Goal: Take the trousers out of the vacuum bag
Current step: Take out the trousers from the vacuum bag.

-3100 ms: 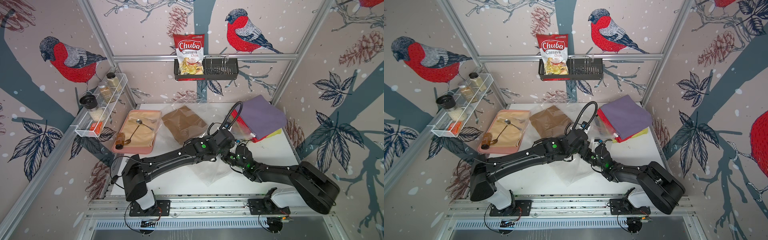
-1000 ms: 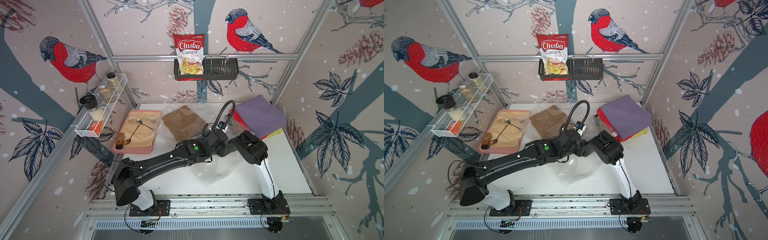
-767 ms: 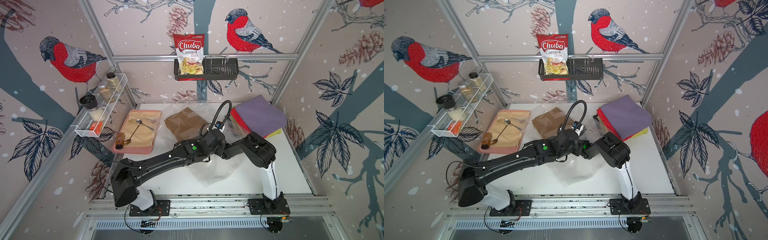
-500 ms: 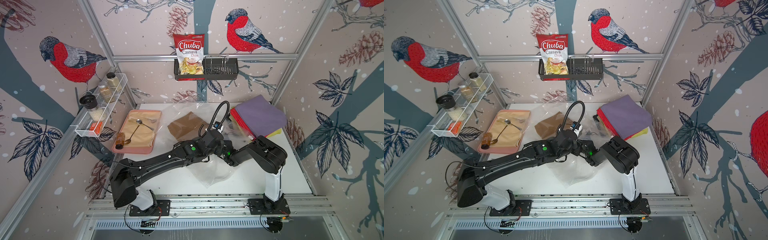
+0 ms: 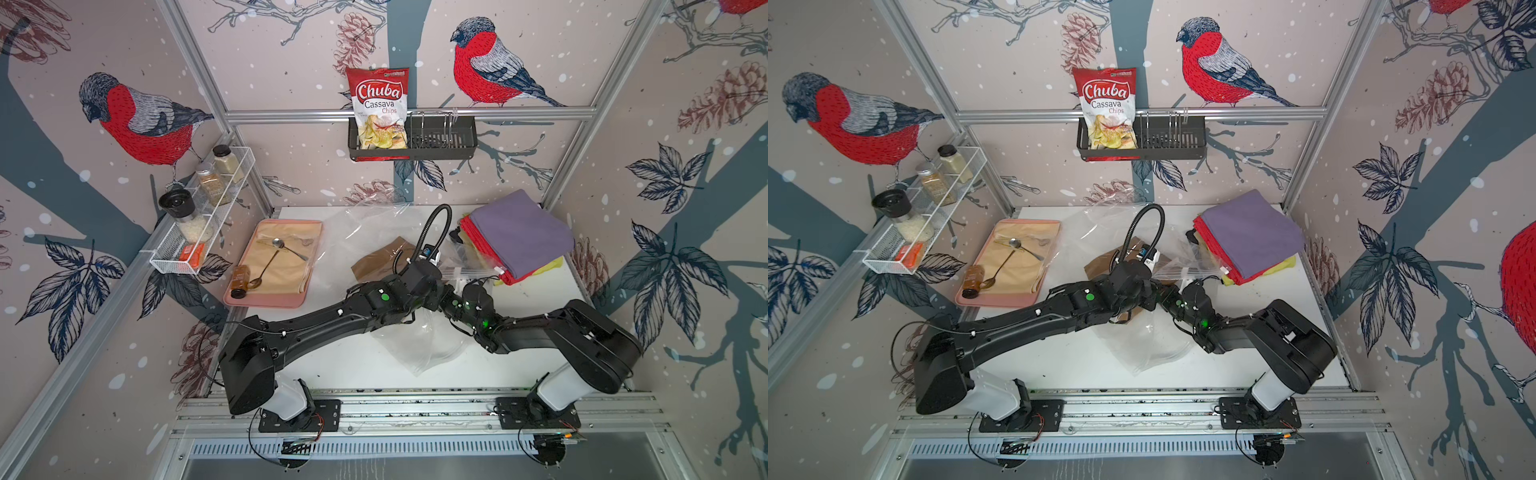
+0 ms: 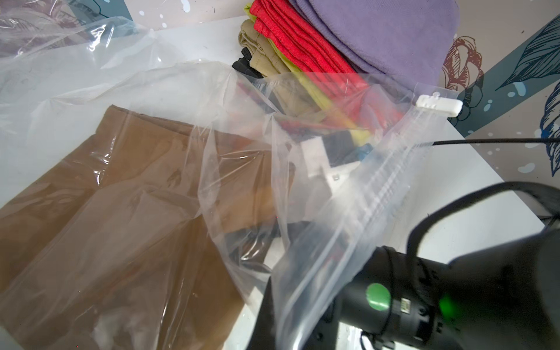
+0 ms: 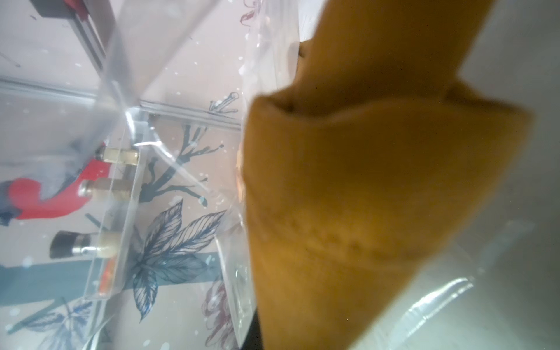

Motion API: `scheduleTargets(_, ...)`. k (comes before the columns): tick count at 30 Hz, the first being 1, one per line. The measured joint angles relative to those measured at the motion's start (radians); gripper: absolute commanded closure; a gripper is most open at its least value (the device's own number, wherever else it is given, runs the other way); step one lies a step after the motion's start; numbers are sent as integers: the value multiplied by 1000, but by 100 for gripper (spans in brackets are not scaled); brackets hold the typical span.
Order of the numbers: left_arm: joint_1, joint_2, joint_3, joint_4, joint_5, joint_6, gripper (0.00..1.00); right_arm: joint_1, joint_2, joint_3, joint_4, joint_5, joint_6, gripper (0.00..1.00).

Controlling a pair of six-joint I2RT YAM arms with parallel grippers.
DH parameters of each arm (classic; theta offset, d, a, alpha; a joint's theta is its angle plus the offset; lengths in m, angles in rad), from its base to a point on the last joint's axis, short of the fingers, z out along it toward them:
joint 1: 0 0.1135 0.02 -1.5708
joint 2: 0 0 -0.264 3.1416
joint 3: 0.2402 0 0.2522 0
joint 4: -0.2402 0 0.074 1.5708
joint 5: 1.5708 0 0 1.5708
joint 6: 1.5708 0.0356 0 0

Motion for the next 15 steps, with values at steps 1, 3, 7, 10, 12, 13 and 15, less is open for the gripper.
scheduleTargets(1, 2, 0, -7, 5, 3, 0, 100, 0, -25, -17, -15, 0, -3, 100)
scheduleTargets(3, 7, 1, -19, 18, 10, 0, 100, 0, -79, -53, -48, -2, -6, 100)
scheduleTargets(7, 19, 3, -44, 41, 19, 0, 100, 0, -216, -121, -139, -3, -17, 100)
scheduleTargets(10, 23, 9, -58, 60, 23, 1, 100, 4, -353, -158, -244, 5, -39, 100)
scheduleTargets(12, 24, 16, -68, 77, 37, 9, 100, 5, -441, -181, -317, 8, -56, 100)
scheduleTargets(13, 24, 23, -69, 79, 50, 14, 100, 5, -484, -195, -353, 12, -60, 100)
scheduleTargets(15, 24, 37, -77, 81, 68, 19, 100, 4, -583, -231, -435, 19, -69, 100)
